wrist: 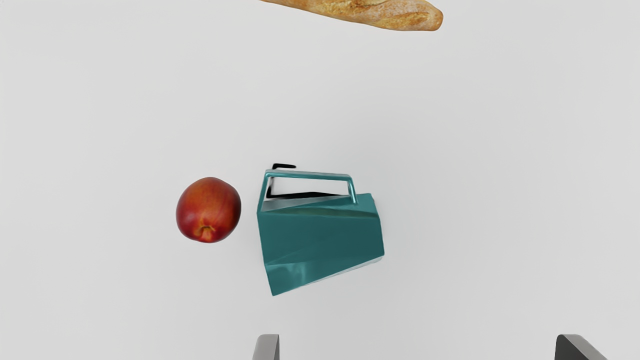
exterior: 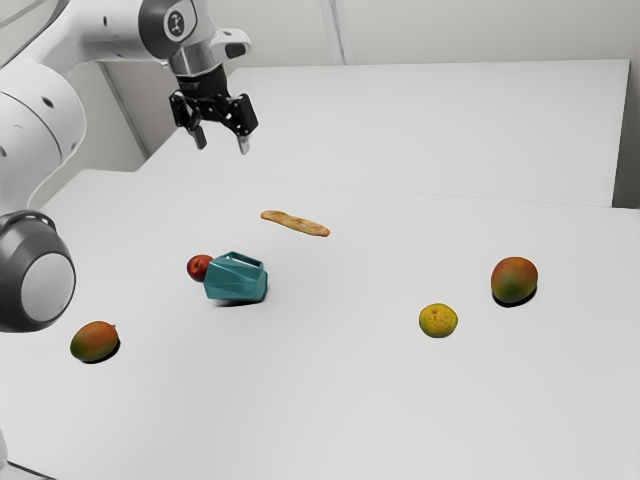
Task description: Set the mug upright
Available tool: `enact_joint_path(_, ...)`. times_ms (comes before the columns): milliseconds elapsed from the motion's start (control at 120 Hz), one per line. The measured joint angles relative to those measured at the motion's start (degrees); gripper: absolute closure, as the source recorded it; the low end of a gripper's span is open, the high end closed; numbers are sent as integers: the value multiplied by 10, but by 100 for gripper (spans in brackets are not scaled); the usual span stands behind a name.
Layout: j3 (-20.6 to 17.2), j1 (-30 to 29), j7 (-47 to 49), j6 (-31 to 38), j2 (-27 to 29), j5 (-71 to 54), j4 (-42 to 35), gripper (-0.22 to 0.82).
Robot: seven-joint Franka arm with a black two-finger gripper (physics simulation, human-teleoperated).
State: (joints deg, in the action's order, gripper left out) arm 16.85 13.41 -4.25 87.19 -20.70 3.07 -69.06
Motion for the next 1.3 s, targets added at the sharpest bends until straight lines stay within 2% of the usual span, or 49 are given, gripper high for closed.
enact_joint_path(225,2,-16,-6,-3,20,9,-27,0)
enact_joint_path(383,52,-36,-12,30,151,49,-255,0)
enact_joint_path(467,82,-42,-22,59,190,61,-327,0)
enact_joint_path(542,106,-52,-36,92,203,72,-378,0)
enact_joint_path(625,123,-77,-56,130,204,91,-417,0)
enact_joint_path(775,128,-131,-101,200,180,147,-448,0)
enact_joint_path(825,129,-118,-117,218,170,170,-452,0)
enact_joint_path(967,129,-31,-162,264,137,242,-452,0)
enact_joint_path(1300,129,-35,-244,312,102,334,-463,0)
